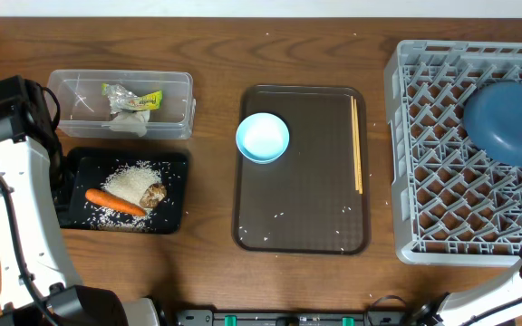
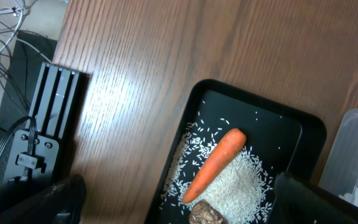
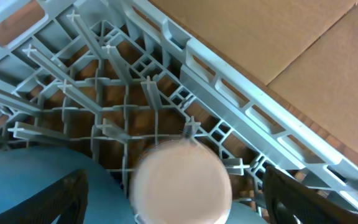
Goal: Sort waste into correct bins and load items into the dishwasher rack
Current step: 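Release the pink cup and move the right gripper back to the tray, then lower the right gripper onto a wooden chopstick and grasp it, then carry the chopstick to the rack and drop it in upright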
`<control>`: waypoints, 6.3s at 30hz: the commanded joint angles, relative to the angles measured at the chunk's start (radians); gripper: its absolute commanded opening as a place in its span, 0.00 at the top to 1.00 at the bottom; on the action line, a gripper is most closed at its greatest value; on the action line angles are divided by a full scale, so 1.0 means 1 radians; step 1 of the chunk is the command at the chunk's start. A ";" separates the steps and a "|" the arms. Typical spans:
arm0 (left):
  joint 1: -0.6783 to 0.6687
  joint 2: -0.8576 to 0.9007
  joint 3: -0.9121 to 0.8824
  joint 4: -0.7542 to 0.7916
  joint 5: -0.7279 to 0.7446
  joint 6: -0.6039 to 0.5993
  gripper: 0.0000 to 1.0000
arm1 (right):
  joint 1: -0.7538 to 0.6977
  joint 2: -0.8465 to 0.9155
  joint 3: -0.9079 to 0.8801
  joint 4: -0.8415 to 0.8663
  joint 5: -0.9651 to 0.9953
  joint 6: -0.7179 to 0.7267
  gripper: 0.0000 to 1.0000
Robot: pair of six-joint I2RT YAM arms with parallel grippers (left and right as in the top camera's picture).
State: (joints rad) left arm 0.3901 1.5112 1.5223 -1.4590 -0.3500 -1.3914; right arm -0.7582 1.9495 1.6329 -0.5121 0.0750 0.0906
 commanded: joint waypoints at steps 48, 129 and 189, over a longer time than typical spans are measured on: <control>0.004 0.005 -0.002 -0.006 -0.016 -0.013 0.02 | 1.055 -0.079 0.001 -0.321 -0.075 0.315 0.01; 0.004 0.005 -0.002 -0.006 -0.016 -0.013 0.02 | 1.111 0.112 -0.305 -0.287 0.051 0.509 0.71; 0.004 0.005 -0.002 -0.006 -0.016 -0.013 0.02 | 0.682 -0.384 -0.316 -0.267 -0.163 -0.018 0.99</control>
State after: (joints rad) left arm 0.3901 1.5112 1.5223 -1.4593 -0.3496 -1.3914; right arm -0.0284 1.5845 1.3132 -0.7830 -0.0345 0.1734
